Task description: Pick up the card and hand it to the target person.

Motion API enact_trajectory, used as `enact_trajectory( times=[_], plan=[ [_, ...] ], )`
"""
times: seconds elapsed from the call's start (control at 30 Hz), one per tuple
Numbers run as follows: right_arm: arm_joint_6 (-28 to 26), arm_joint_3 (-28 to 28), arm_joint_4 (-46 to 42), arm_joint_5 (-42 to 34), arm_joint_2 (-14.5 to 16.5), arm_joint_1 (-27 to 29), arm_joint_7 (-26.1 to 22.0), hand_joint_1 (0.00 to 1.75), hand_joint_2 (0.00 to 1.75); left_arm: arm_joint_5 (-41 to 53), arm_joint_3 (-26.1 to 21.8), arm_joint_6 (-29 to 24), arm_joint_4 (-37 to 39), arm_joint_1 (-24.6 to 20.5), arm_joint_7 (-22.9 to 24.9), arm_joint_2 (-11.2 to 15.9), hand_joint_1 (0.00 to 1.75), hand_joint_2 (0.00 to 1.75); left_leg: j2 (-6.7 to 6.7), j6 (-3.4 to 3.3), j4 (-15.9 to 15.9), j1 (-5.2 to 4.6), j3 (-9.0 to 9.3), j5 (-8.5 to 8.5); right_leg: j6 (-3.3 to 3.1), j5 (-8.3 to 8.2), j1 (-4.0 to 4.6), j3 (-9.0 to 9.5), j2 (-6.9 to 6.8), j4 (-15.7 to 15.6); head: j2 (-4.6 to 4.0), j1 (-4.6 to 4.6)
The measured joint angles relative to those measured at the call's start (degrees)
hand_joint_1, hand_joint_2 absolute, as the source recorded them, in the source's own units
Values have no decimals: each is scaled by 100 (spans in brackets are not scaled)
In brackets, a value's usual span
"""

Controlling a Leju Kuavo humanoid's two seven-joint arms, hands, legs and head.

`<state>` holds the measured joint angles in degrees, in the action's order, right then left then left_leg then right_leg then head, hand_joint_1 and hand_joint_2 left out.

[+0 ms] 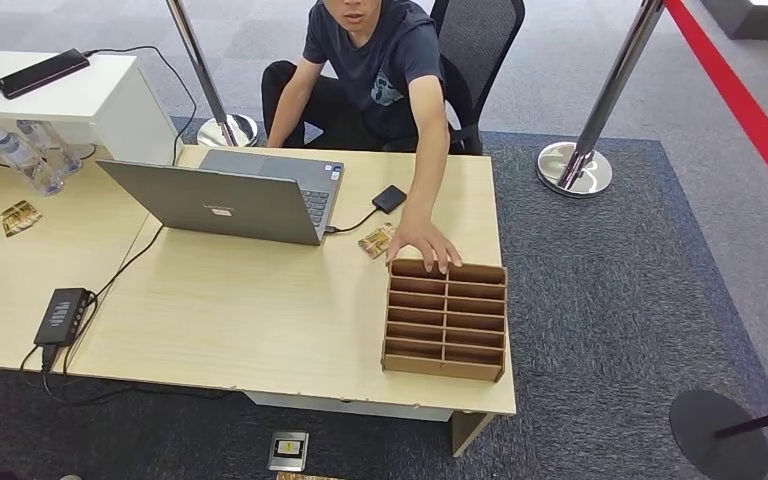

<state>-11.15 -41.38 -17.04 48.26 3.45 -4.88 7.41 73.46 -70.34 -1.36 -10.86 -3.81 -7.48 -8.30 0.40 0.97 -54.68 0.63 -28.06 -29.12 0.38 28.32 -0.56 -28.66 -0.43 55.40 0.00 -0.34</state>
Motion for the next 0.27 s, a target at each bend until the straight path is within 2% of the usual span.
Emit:
enact_trajectory(
  times=[0.13,0.27],
  plan=[
    [52,-67,255,57,165,40,95,0,0,34,0,-22,0,-15,44,-8,0,0,1,0,0,-1,1,0,0,0,1,0,0,0,0,1],
    [54,-111,379,55,239,40,96,0,0,54,1,-37,0,-19,78,-14,0,175,1,0,0,-4,1,0,1,-1,2,1,0,0,0,0]
  ],
)
